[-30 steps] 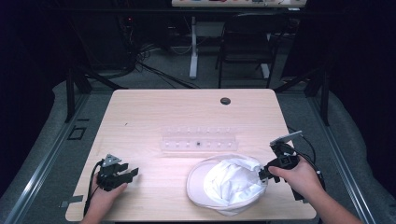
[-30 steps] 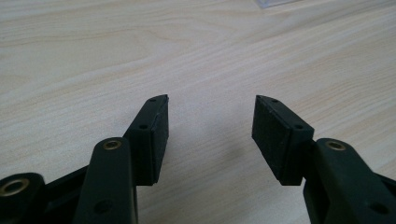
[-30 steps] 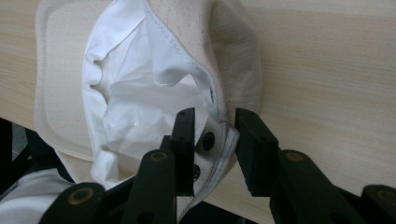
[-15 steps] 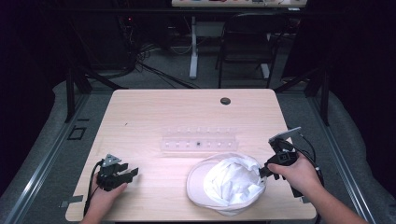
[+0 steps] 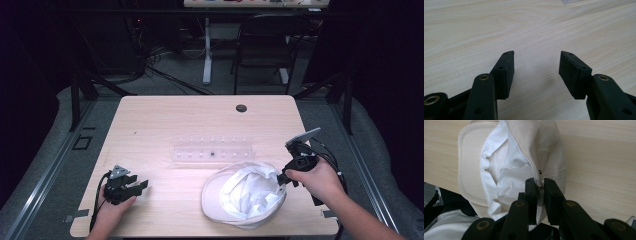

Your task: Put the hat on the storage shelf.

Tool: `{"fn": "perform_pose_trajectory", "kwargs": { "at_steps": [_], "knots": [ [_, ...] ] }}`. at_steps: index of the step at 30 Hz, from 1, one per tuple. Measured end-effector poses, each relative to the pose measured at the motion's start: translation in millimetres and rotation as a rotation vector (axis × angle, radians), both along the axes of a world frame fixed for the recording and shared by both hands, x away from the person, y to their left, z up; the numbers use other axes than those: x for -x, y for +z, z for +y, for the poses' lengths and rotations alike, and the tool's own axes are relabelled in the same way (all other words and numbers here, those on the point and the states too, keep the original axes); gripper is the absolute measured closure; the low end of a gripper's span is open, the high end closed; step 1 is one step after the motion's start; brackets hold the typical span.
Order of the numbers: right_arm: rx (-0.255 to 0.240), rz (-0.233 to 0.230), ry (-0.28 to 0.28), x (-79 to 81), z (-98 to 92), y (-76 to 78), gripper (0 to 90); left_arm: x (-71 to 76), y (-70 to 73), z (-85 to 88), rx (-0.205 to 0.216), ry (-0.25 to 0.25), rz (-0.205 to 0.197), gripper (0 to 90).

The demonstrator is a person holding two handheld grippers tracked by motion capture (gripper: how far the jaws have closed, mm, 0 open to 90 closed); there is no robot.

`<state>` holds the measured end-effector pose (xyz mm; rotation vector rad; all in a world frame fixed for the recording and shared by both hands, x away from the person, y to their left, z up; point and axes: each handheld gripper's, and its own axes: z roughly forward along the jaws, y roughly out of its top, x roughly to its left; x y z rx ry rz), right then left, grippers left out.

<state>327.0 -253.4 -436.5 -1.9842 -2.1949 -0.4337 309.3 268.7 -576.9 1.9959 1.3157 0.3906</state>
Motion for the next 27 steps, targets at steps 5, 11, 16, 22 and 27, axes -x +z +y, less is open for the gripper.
{"fn": "perform_pose_trajectory", "kwargs": {
  "at_steps": [5, 11, 16, 22, 27],
  "knots": [
    [0.026, 0.005, -0.001, -2.4, 4.7, 11.7, 82.1, -0.1, -0.2, -0.2, 0.0, -0.002, 0.0, 46.6],
    [0.052, 0.011, 0.024, -5.4, 7.2, 23.1, 82.1, 0.0, 0.5, 0.3, -0.001, -0.009, 0.009, 46.7],
    [0.05, 0.009, 0.005, -10.4, 12.6, 36.0, 82.1, 0.0, 0.5, 0.1, -0.004, -0.011, 0.012, 46.7],
    [0.045, 0.01, 0.011, -15.4, 16.6, 52.3, 82.2, -0.2, -0.1, -0.1, -0.003, -0.009, 0.011, 46.7],
    [0.015, 0.023, 0.0, -18.3, 19.2, 63.9, 82.2, 0.1, 0.3, -0.3, -0.003, -0.011, 0.01, 46.8]
  ]
}}
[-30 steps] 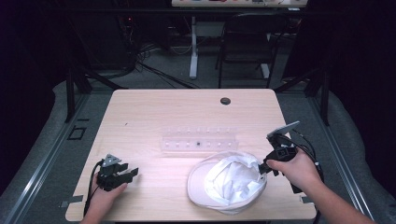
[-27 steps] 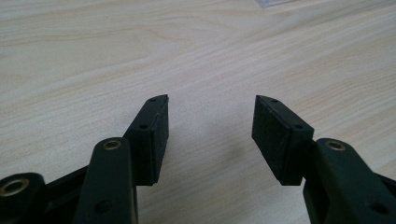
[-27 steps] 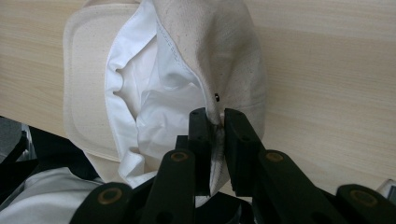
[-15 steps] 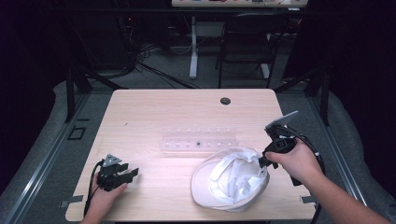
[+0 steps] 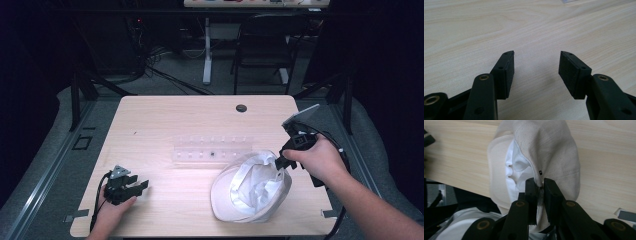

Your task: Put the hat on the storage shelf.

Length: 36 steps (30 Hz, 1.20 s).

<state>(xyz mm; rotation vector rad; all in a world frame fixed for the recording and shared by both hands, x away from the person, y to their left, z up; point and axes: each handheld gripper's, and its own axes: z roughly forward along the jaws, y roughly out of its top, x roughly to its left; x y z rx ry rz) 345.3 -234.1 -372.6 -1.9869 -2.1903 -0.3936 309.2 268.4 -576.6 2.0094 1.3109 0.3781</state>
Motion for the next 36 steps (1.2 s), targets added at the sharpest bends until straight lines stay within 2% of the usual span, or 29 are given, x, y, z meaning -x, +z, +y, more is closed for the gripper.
{"fn": "perform_pose_trajectory", "kwargs": {
  "at_steps": [2, 9, 11, 12, 14, 15, 16, 21, 23, 26, 28, 30, 31, 36],
  "knots": [
    [-0.013, 0.014, 0.005, -1.8, -0.1, 4.9, 82.2, 0.0, 0.3, 0.2, -0.003, -0.002, 0.005, 46.8],
    [-0.126, 0.025, -0.026, -5.2, -1.5, 14.9, 82.1, -0.2, 0.4, 0.2, -0.003, -0.003, 0.008, 47.0],
    [-0.154, 0.043, -0.014, -6.5, -3.5, 17.9, 82.2, -0.2, 0.2, 0.1, -0.004, -0.003, 0.009, 47.0],
    [-0.171, 0.032, -0.043, -5.8, -1.9, 18.1, 82.2, -0.2, -0.5, -0.4, 0.001, 0.0, 0.0, 47.0],
    [-0.178, 0.037, -0.034, -5.9, -3.4, 19.2, 82.2, -0.1, -0.2, -0.4, 0.001, -0.002, -0.002, 47.0],
    [-0.201, 0.046, -0.024, -6.3, -5.8, 20.8, 82.2, 0.0, -0.1, -0.5, 0.002, -0.002, -0.002, 47.0],
    [-0.223, 0.041, -0.043, -6.1, -5.7, 21.3, 82.2, 0.0, 0.0, -0.6, 0.003, -0.003, -0.002, 46.9],
    [-0.265, 0.045, -0.032, -7.4, -12.1, 25.3, 82.2, 1.2, 1.4, -3.0, 0.015, -0.009, -0.003, 46.8],
    [-0.296, 0.033, -0.054, -7.3, -12.7, 26.7, 82.2, 1.8, 2.4, -4.5, 0.023, -0.014, -0.008, 46.8],
    [-0.346, 0.035, -0.045, -8.1, -16.5, 30.4, 82.2, 3.4, 6.0, -7.1, 0.041, -0.025, -0.013, 46.1],
    [-0.382, 0.036, -0.057, -8.1, -18.0, 32.2, 82.2, 5.8, 9.7, -10.8, 0.066, -0.023, -0.04, 46.1],
    [-0.411, 0.025, -0.064, -8.6, -20.0, 33.2, 82.2, 8.0, 16.4, -16.4, 0.079, -0.043, -0.064, 45.4],
    [-0.425, 0.026, -0.06, -9.0, -21.4, 34.3, 82.2, 9.1, 18.9, -21.3, 0.087, -0.044, -0.088, 45.2],
    [-0.467, 0.0, -0.07, -10.7, -25.5, 41.5, 82.2, 16.0, 36.0, -46.1, 0.095, -0.121, -0.133, 44.6]
  ]
}}
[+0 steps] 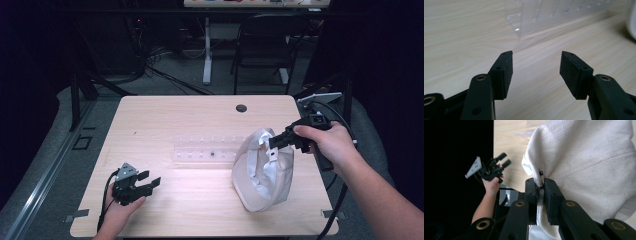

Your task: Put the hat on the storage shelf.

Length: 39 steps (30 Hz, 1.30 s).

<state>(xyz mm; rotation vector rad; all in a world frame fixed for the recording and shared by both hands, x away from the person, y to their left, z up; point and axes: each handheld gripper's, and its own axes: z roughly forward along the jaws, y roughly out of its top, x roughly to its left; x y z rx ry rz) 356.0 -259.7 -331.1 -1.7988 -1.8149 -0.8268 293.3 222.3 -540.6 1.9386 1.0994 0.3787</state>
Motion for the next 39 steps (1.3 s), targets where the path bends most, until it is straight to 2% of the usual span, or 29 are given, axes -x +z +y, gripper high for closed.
{"fn": "perform_pose_trajectory", "kwargs": {
  "at_steps": [7, 11, 13, 17, 19, 24, 32, 36, 39],
  "knots": [
    [-0.052, -0.035, -0.032, -4.5, -2.6, 14.0, 82.2, 9.7, 21.8, -39.3, -0.008, -0.113, -0.064, 43.7],
    [-0.074, -0.056, -0.036, -8.4, -0.4, 21.5, 82.3, 12.0, 33.4, -58.9, -0.008, -0.156, -0.106, 43.4],
    [-0.09, -0.066, -0.051, -10.6, 2.7, 24.4, 82.3, 11.7, 38.2, -69.6, -0.002, -0.177, -0.113, 43.4],
    [-0.102, -0.078, -0.038, -16.0, 8.1, 29.4, 82.3, 10.4, 45.1, -83.1, 0.013, -0.197, -0.118, 43.7],
    [-0.11, -0.088, -0.044, -19.2, 11.4, 32.1, 82.3, 10.5, 50.7, -88.6, 0.014, -0.206, -0.14, 43.9],
    [-0.137, -0.109, -0.057, -27.4, 18.7, 38.1, 82.3, 9.4, 63.4, -102.8, 0.018, -0.236, -0.168, 45.0],
    [-0.157, -0.133, -0.077, -40.2, 25.3, 45.4, 82.3, 7.0, 78.0, -124.1, 0.001, -0.26, -0.219, 44.7],
    [-0.178, -0.147, -0.096, -47.6, 29.2, 50.1, 82.3, 4.5, 82.9, -139.2, -0.023, -0.285, -0.241, 43.3],
    [-0.182, -0.153, -0.11, -53.2, 33.7, 52.7, 82.3, -1.2, 82.2, -151.6, -0.027, -0.289, -0.239, 41.5]
  ]
}}
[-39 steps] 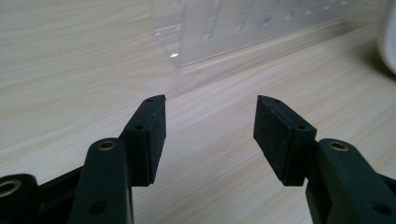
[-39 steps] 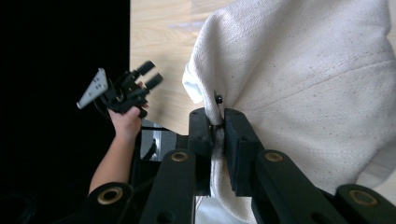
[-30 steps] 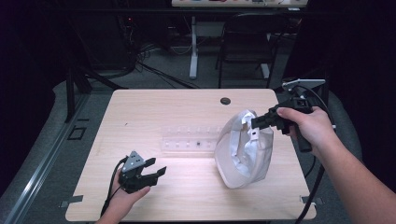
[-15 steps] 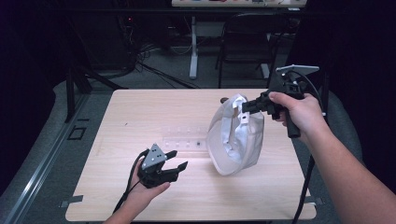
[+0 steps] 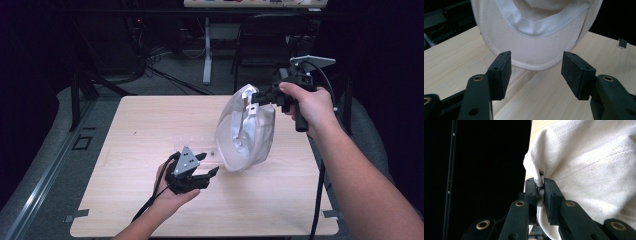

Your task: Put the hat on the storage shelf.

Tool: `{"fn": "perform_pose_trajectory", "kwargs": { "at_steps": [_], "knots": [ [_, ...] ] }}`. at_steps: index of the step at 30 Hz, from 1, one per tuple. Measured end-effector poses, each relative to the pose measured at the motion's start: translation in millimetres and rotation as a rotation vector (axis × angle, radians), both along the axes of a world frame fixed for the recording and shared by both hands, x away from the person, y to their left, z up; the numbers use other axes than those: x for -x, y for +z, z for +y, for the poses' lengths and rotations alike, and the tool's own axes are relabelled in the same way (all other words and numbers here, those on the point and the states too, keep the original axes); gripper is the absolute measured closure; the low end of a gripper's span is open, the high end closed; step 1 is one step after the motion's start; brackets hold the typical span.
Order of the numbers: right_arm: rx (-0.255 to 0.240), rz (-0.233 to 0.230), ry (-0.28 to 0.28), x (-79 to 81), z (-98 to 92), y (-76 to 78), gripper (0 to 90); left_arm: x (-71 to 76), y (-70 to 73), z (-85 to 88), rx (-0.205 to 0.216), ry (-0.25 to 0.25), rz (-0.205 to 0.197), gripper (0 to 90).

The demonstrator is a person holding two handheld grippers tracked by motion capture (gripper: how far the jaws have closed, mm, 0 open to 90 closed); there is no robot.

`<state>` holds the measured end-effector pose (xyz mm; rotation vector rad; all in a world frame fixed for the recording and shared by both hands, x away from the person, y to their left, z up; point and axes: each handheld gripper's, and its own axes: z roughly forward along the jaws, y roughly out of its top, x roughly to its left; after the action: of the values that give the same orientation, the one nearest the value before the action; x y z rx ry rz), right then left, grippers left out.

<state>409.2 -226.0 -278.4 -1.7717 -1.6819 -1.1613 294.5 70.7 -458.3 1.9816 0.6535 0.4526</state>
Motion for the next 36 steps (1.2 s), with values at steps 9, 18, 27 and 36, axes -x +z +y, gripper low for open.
{"fn": "perform_pose_trajectory", "kwargs": {
  "at_steps": [9, 18, 27, 36],
  "knots": [
    [-0.023, -0.018, -0.023, -13.2, 13.8, -1.4, 82.3, -10.5, -9.2, -28.7, 0.014, -0.005, -0.048, 41.1],
    [-0.035, -0.017, -0.018, -18.8, 27.2, -4.4, 82.3, -15.5, -19.1, -44.1, -0.048, 0.015, -0.062, 42.6],
    [-0.025, -0.017, -0.015, -19.6, 32.6, -6.1, 82.2, -19.3, -18.9, -45.2, -0.097, 0.028, -0.082, 75.0],
    [-0.032, -0.026, -0.03, -21.4, 31.6, -4.4, 82.0, -21.6, -13.0, -29.1, -0.088, -0.001, -0.11, 83.4]
  ]
}}
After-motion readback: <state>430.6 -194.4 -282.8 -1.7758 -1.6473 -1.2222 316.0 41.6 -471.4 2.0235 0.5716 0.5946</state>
